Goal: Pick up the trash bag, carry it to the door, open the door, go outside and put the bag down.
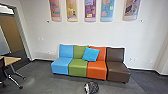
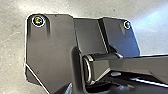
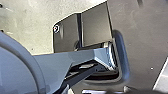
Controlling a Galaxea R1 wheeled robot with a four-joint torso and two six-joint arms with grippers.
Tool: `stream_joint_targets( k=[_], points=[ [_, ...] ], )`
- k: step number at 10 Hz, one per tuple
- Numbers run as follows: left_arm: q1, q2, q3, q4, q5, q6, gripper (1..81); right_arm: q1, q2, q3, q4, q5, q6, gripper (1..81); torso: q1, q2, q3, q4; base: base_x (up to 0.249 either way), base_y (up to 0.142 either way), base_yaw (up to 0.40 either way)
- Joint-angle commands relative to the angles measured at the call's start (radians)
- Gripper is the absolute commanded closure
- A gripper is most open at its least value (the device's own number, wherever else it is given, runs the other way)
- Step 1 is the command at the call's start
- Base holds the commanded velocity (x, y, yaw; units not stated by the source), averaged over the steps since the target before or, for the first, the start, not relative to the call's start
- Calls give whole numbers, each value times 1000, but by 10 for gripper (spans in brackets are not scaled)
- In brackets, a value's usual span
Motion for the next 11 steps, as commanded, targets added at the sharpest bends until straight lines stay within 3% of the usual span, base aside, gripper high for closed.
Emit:
stream_joint_targets(
  k=[1,3,11],
  points=[
    [-48,-4,8,10,54,4,10,31,1,15,-18,-56,-10,10,1,0,0,0,133,0,0],
    [-48,-4,8,10,54,4,10,33,1,15,-20,-56,-11,10,1,0,0,0,133,0,0],
    [-49,-1,8,11,54,4,10,37,1,14,-20,-56,-10,10,1,0,0,0,134,-69,0]
  ],
)
